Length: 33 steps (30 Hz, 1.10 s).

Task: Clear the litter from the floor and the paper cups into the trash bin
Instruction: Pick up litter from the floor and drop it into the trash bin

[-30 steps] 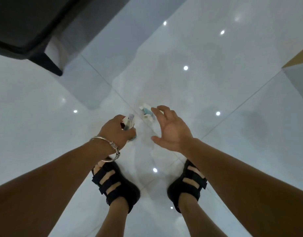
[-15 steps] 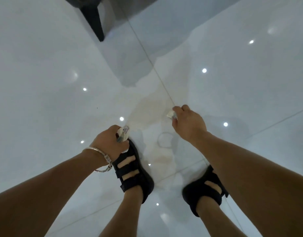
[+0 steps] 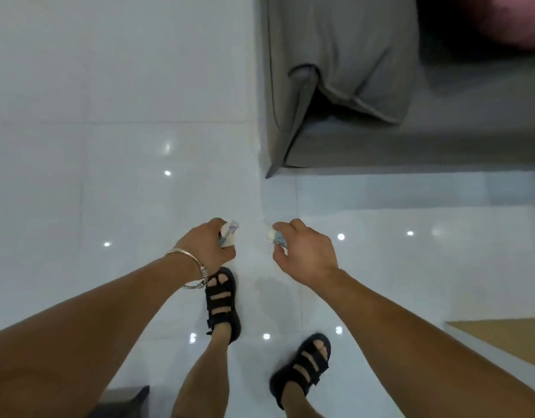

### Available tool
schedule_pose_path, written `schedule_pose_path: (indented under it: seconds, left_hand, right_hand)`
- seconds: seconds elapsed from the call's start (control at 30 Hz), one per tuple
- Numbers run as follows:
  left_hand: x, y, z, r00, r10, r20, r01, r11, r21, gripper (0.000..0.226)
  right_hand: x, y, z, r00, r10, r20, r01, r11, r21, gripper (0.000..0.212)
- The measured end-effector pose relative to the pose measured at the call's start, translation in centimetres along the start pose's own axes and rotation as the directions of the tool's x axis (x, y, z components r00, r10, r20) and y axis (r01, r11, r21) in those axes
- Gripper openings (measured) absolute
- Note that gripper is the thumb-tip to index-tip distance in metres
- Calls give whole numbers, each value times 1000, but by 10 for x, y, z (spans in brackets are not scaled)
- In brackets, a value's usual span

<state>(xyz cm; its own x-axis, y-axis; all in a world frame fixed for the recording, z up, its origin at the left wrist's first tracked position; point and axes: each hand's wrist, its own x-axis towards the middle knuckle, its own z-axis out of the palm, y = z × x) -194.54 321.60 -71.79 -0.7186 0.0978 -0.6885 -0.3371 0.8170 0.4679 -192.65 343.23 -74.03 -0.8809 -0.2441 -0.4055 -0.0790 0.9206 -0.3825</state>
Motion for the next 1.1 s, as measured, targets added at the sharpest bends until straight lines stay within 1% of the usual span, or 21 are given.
schedule_pose_path:
  seconds: [0.1,0.2,0.33,0.43,0.53,0.67,0.8,0.97,1.1]
  left_hand:
    - [-61,6,-62,996,-15,-88,12,999,-35,36]
    - [-113,4,-122,983,-40,-180,26,996,-80,35]
    - [-178,-15,-197,955,-90,-283,39,983,-180,34]
    - [-230,-38,-248,935,-113,-335,52,981,-186,39]
    - [-271,-68,-288,912,-172,-374,100,974,-204,38]
    - [-306,-109,-336,852,-262,-454,151,952,-266,38]
    - [-326,-150,-387,797,-324,-510,204,939,-278,42]
    - [-331,-205,-469,722,-421,-549,284,904,-320,35]
    - [-329,-242,-547,645,-481,-594,307,875,-375,30]
  right_hand:
    - [-3,-70,-66,992,-121,16,122,992,-43,41]
    - [-6,-142,-120,972,-230,49,235,962,-140,42]
    - [-1,-239,-179,951,-304,63,310,923,-228,44]
    - [-1,-317,-209,930,-361,69,367,900,-234,44]
    - [-4,-386,-221,884,-450,123,466,843,-268,44]
    - [9,-468,-233,800,-565,200,597,717,-360,41]
    - [37,-551,-244,705,-674,223,697,598,-396,40]
    - [92,-644,-251,604,-760,239,774,489,-402,41]
    - [150,-715,-265,568,-790,231,796,455,-400,42]
